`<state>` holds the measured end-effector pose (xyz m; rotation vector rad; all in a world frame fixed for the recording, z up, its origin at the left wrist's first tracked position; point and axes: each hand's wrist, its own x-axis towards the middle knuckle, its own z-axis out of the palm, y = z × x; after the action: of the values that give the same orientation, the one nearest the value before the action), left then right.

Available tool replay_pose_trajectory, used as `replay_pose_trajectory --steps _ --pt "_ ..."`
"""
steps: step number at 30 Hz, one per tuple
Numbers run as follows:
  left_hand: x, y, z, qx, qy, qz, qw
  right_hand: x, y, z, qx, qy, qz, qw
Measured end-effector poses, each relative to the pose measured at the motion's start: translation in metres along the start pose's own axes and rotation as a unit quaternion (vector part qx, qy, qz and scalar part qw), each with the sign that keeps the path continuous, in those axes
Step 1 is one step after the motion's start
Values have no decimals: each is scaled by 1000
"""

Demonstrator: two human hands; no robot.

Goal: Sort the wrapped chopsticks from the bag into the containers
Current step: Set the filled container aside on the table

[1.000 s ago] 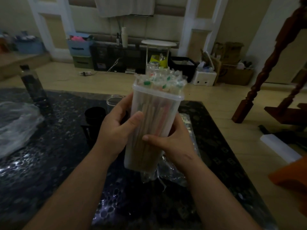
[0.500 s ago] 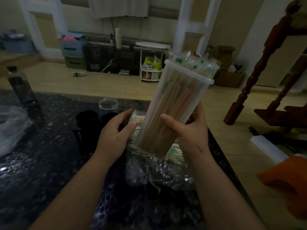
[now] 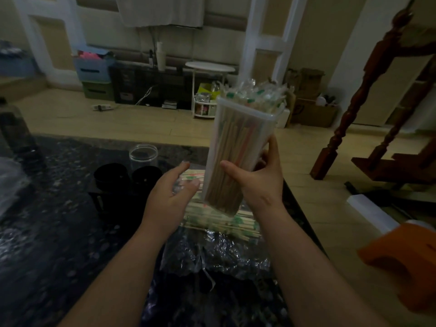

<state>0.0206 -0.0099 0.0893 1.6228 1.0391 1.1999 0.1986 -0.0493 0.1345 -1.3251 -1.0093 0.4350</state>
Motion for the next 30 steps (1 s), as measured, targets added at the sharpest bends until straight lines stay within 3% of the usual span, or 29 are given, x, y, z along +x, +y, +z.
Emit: replay_pose_trajectory --steps 12,22,30 --pt "80 4 88 49 -43 -25 998 81 65 -58 -101 107 0 989" --pt "152 -21 145 29 -91 -73 993 160 141 -81 -125 132 61 981" --pt "159 -42 160 63 -111 -65 990 160 182 -79 -135 123 103 978"
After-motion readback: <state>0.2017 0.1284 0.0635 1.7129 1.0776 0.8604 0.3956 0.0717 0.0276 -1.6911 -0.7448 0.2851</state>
